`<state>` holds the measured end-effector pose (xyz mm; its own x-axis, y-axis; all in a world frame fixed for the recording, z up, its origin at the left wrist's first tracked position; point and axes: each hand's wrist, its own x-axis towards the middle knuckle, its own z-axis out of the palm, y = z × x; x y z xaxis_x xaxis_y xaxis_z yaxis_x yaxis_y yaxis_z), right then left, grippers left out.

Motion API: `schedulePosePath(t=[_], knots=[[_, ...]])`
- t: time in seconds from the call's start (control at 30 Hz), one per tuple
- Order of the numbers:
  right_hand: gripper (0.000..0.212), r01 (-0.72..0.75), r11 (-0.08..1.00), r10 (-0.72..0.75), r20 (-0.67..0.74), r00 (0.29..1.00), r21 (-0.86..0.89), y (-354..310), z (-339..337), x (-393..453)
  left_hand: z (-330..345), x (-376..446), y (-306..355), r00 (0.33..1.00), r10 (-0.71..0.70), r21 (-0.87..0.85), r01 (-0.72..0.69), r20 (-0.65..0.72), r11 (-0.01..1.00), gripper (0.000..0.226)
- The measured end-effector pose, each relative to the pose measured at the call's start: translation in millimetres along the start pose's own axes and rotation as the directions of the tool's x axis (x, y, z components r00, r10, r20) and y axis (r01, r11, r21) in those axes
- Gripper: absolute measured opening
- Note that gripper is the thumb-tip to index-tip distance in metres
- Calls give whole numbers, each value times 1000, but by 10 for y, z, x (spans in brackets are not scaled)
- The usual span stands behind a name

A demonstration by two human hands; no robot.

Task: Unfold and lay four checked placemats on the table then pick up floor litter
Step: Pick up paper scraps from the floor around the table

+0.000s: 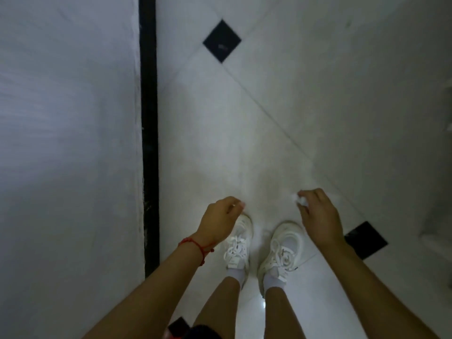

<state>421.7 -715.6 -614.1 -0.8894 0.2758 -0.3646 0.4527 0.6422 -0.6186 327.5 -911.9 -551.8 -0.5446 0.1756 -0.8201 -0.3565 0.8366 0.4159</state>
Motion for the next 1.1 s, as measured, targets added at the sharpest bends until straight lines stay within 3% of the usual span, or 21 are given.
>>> schedulePosePath(t=[0.1, 0.3, 0.53, 0.63, 0.77, 0.97, 1.1], knots=[[12, -74, 986, 92, -115, 989, 147, -543, -686, -3, -370, -345, 426, 997, 47, -50, -50, -63, 997, 24], [17, -50, 955, 140, -297, 945, 291, -1626, -2138, -7, -1161, -1204, 1319, 978, 149, -128, -168, -146, 977, 13], [10, -69, 885, 258, -361, 896, 461, -2473, -3450, -198, -1842, -2195, 2237, 967, 147, -317, -209, -207, 925, 17], [5, -85, 861, 321, -406, 856, 501, -2703, -3796, -288, -2020, -2497, 2483, 965, 155, -343, -223, -213, 913, 18], [14, -164, 813, 420, -368, 830, 559, -2874, -3949, -155, -2300, -2637, 2627, 964, 175, -320, -233, -201, 918, 21], [10, -209, 824, 443, -369, 817, 527, -3234, -4284, 505, -3104, -2224, 2900, 969, 101, -377, -183, -227, 908, 20], [15, -241, 809, 466, -337, 818, 535, -3544, -4543, 1041, -3762, -1800, 3409, 968, 139, -360, -208, -208, 909, 20]])
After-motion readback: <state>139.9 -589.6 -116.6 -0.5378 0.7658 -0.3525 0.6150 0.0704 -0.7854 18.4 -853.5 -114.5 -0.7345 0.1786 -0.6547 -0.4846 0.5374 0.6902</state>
